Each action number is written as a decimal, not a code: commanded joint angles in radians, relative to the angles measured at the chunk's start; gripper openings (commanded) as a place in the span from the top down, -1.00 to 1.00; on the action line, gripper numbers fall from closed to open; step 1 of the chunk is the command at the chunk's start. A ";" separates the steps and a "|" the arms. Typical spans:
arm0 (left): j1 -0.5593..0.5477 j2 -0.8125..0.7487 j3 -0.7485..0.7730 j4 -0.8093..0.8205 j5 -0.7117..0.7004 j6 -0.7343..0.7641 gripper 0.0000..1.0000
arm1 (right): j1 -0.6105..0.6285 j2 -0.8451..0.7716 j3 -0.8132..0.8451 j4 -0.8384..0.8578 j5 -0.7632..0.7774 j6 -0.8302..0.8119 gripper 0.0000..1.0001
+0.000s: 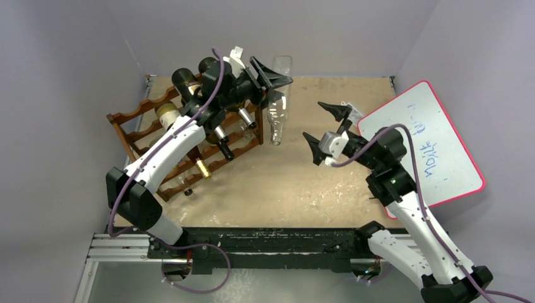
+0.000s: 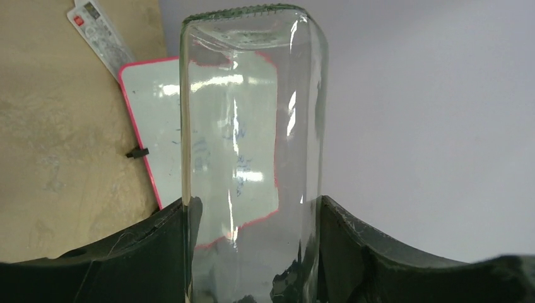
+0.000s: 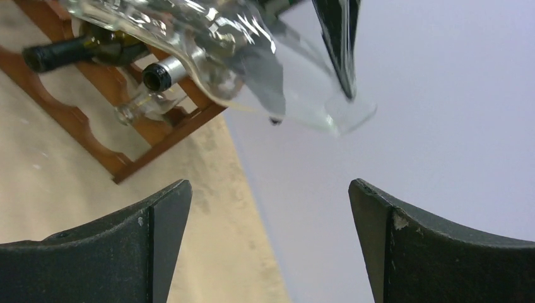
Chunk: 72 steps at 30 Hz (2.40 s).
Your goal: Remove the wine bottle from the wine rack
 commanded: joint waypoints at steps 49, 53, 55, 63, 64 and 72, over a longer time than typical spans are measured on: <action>-0.159 0.060 -0.057 0.041 0.019 -0.099 1.00 | 0.135 0.111 -0.102 0.080 -0.058 -0.700 -0.69; -0.163 0.062 -0.064 0.043 0.016 -0.108 1.00 | 0.148 0.119 -0.127 0.112 -0.049 -0.698 -0.61; -0.165 0.061 -0.067 0.044 0.016 -0.108 1.00 | 0.152 0.110 -0.146 0.150 -0.041 -0.686 -0.47; -0.165 0.036 -0.101 0.050 0.001 -0.098 -0.07 | 0.157 0.096 -0.118 0.159 -0.032 -0.607 0.61; -0.164 0.030 -0.107 0.050 -0.005 -0.093 -0.20 | 0.157 0.093 -0.111 0.142 -0.032 -0.593 0.81; -0.160 -0.004 -0.118 -0.031 -0.064 0.050 -0.52 | 0.157 -0.022 -0.209 0.325 -0.010 -0.384 1.00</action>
